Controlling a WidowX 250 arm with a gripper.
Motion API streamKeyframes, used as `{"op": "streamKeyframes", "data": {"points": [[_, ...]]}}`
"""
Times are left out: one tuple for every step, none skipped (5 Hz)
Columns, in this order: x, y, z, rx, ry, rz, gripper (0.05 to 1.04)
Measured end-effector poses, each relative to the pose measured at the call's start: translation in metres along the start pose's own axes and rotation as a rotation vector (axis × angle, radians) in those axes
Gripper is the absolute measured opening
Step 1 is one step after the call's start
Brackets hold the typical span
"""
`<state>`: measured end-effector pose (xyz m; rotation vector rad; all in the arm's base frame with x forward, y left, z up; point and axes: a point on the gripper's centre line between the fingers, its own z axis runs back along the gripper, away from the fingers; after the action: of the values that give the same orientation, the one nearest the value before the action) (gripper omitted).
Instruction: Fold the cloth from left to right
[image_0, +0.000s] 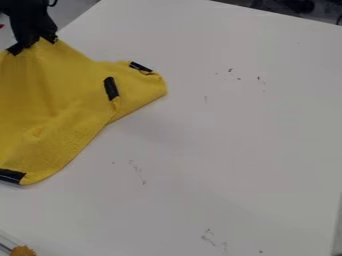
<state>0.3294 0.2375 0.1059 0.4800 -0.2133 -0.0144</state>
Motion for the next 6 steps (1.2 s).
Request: {"op": "streamKeyframes", "data": {"points": [[-0.002,-0.034,0.036,0.0,-0.035,0.019,0.067],[-0.007,-0.076,0.06,-0.041,-0.049,0.026,0.067],[-0.015,-0.119,0.078,-0.069,-0.074,0.014,0.067],[-0.022,-0.142,0.08,-0.088,-0.087,-0.005,0.067],[-0.025,-0.167,0.081,-0.118,-0.108,-0.01,0.093],[-0.03,-0.185,0.083,-0.135,-0.106,0.031,0.256]]}}
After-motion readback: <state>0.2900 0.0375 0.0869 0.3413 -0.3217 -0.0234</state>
